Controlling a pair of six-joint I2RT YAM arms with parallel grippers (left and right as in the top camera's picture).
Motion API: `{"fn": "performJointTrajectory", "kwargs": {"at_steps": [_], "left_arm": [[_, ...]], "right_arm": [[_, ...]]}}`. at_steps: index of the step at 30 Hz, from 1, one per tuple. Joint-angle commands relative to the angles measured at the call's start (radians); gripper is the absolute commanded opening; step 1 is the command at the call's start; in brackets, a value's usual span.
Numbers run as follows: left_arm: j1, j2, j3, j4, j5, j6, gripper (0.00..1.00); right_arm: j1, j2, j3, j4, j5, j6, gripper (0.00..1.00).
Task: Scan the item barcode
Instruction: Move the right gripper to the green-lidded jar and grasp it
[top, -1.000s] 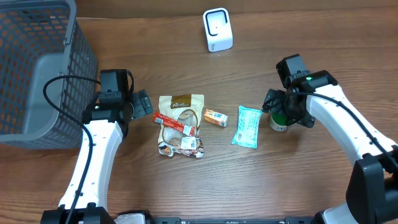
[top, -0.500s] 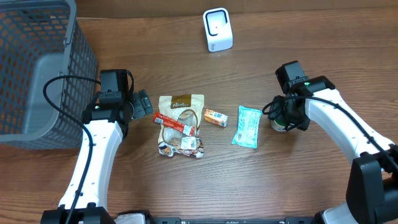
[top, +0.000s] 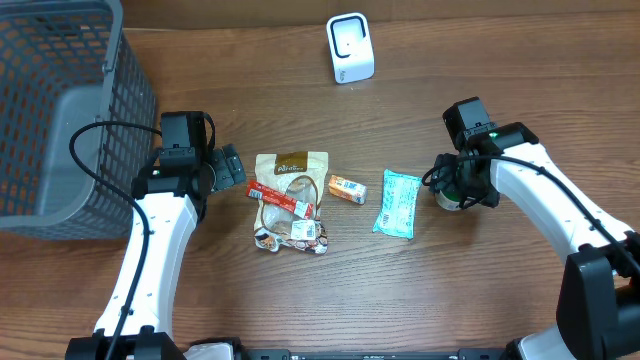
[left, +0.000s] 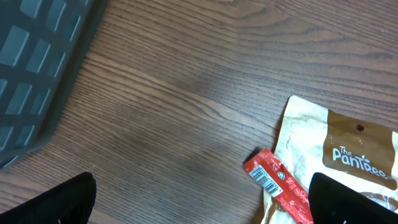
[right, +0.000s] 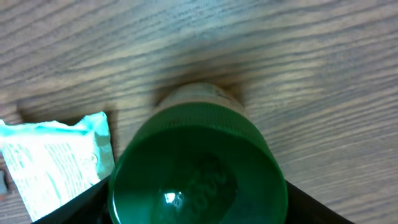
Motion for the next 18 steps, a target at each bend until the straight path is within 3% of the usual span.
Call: {"fn": "performJointTrajectory", "kwargs": {"at_steps": [1,18], "left_arm": [[0.000,0.002,0.010,0.001,-0.013,0.004,1.00],[0.000,0.002,0.010,0.001,-0.013,0.004,1.00]], "right_arm": [[0.002,-0.006,-0.036,0.040,0.009,-0.008,0.79],[0.002,-0.006,-0.173,0.237,0.020,-0.008,0.81]]}}
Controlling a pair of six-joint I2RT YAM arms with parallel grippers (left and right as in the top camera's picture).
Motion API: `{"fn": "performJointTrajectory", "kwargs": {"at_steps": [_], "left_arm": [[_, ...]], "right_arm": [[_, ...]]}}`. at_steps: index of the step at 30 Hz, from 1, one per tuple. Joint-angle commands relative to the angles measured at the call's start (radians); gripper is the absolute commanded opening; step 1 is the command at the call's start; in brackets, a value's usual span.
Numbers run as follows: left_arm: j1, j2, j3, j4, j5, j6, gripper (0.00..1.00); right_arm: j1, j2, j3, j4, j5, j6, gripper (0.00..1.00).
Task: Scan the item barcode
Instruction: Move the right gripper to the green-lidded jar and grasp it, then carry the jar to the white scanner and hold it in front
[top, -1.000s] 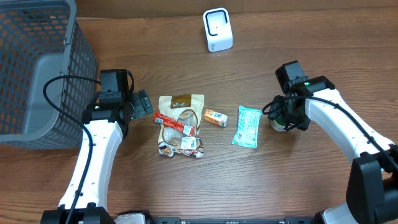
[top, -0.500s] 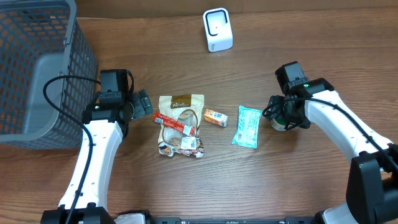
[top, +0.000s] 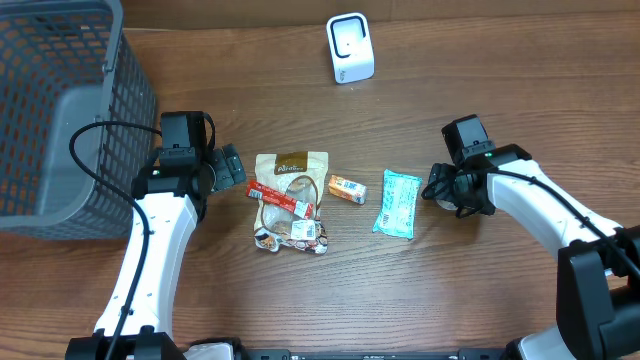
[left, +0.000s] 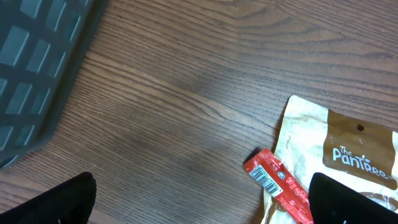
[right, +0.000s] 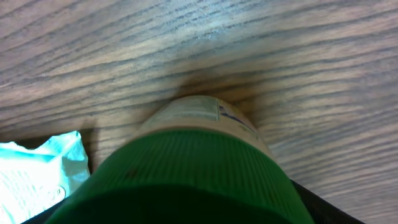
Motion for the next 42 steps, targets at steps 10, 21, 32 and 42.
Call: {"fn": "performJointTrajectory", "kwargs": {"at_steps": [10,21,32,42], "left_arm": [[0.000,0.002,0.010,0.001,-0.013,0.004,1.00],[0.000,0.002,0.010,0.001,-0.013,0.004,1.00],[0.000,0.002,0.010,0.001,-0.013,0.004,1.00],[0.000,0.002,0.010,0.001,-0.013,0.004,1.00]], "right_arm": [[0.002,-0.006,-0.053,0.082,0.052,-0.021,0.79],[0.002,-0.007,-0.026,0.047,0.025,-0.024,0.55],[0.002,-0.035,0.351,-0.175,-0.162,-0.222,0.38],[0.002,-0.035,0.839,-0.513,-0.201,-0.263,0.34]]}}
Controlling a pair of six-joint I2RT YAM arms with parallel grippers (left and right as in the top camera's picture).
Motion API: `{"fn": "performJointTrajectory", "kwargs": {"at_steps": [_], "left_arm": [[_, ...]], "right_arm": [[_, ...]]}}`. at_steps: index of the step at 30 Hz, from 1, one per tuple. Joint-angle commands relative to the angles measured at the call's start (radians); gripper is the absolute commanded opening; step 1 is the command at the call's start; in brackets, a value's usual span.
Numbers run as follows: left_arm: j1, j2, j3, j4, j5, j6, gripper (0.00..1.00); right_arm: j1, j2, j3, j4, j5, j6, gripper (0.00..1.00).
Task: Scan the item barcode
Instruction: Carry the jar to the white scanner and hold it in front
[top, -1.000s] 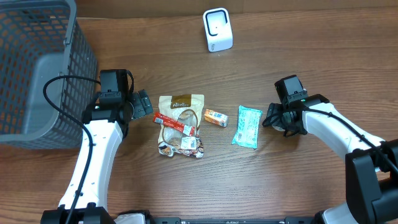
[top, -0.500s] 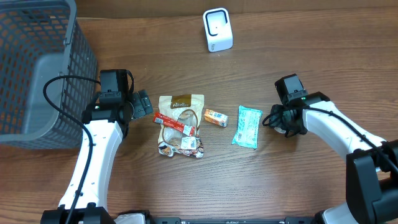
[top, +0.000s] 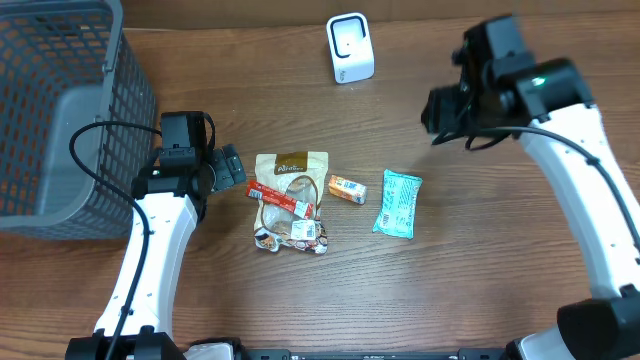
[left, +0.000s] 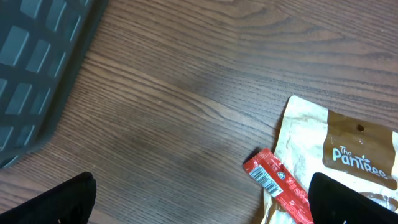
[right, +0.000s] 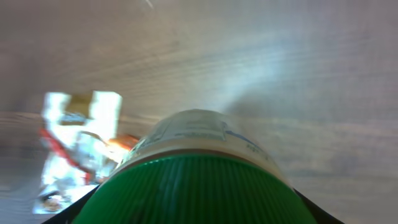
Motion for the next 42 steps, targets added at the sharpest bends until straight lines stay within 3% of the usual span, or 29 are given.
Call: {"fn": "performJointTrajectory", "kwargs": {"at_steps": [1,9,13,20,32,42], "left_arm": [[0.000,0.002,0.011,0.001,-0.013,0.004,1.00],[0.000,0.002,0.011,0.001,-0.013,0.004,1.00],[0.000,0.002,0.011,0.001,-0.013,0.004,1.00],[0.000,0.002,0.011,0.001,-0.013,0.004,1.00],[0.000,0.002,0.011,0.001,-0.013,0.004,1.00],[0.000,0.002,0.011,0.001,-0.013,0.004,1.00]], "right_arm": [[0.002,-0.025,0.066,0.014,-0.021,-0.026,0.34],[0.032,0.066,0.062,0.131,-0.066,-0.112,0.34],[0.071,0.141,0.062,0.248,-0.064,-0.180,0.23],[0.119,0.269,0.062,0.549,0.103,-0.180,0.22],[0.120,0.460,0.061,0.960,0.108,-0.175,0.23],[0.120,0.645,0.061,1.402,0.108,-0.175,0.22]]}}
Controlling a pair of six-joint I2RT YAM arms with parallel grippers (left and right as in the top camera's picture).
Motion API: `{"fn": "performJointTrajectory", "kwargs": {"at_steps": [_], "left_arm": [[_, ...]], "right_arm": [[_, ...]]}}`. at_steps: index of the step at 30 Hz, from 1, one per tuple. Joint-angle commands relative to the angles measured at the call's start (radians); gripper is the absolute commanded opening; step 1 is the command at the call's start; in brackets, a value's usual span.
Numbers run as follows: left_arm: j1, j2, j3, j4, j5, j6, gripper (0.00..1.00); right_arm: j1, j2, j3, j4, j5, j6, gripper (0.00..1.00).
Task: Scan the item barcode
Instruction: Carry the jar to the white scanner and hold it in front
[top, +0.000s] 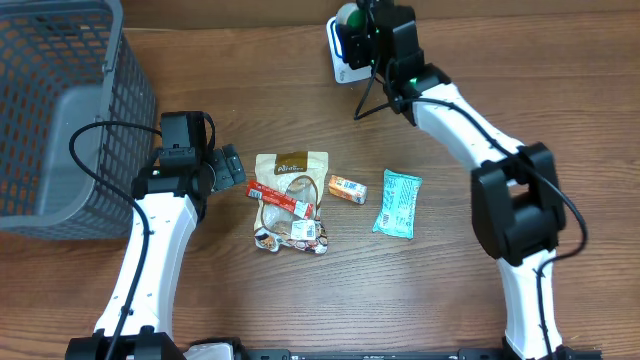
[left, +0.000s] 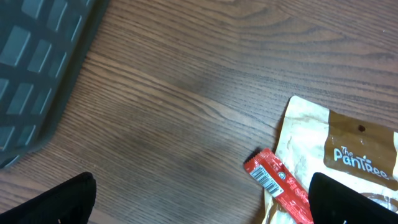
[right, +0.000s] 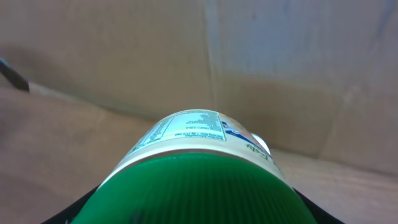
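A jar with a green lid (right: 193, 186) and a white printed label (right: 189, 130) fills the right wrist view. My right gripper (top: 364, 27) is shut on it. In the overhead view a sliver of the jar (top: 346, 14) shows at the far edge, directly over the white scanner (top: 345, 64), which the arm partly hides. My left gripper (top: 229, 168) stands open low over the table, just left of the tan pouch (top: 290, 165). Its dark fingertips (left: 62, 199) frame bare wood and the end of a red stick packet (left: 273, 180).
A grey mesh basket (top: 60, 100) fills the far left. In the middle lie the tan pouch with the red stick packet (top: 282, 198) across it, a small orange packet (top: 347, 188) and a teal packet (top: 399, 202). A cardboard wall (right: 280, 62) stands behind the scanner.
My right gripper has moved with the jar from above the right back of the table to over the scanner at the far middle. The left arm has not moved.
The jar stood on the table right of the teal packet, with my right gripper above its lid. Then the gripper was down around it. Later the jar was held high off the table, and now it is over the scanner.
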Motion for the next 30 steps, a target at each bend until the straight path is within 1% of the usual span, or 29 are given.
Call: {"fn": "performJointTrajectory", "kwargs": {"at_steps": [1,6,13,18,25,30], "left_arm": [[0.000,0.002,0.011,0.002,-0.010,0.004,1.00],[0.000,0.002,0.011,0.002,-0.010,0.004,1.00],[0.000,0.002,0.011,0.002,-0.010,0.004,1.00],[0.000,0.002,0.011,0.002,-0.010,0.004,1.00],[0.000,0.002,0.011,0.002,-0.010,0.004,1.00],[0.000,0.002,0.011,0.002,-0.010,0.004,0.99]], "right_arm": [[-0.003,0.055,0.016,0.111,0.006,-0.003,0.22],[-0.003,0.130,0.016,0.289,0.007,-0.003,0.22],[-0.006,0.192,0.016,0.456,0.006,-0.003,0.22],[-0.010,0.226,0.016,0.520,0.025,0.056,0.22],[-0.021,0.262,0.016,0.552,0.043,0.131,0.23],[-0.024,0.275,0.016,0.571,0.043,0.133,0.23]]}}
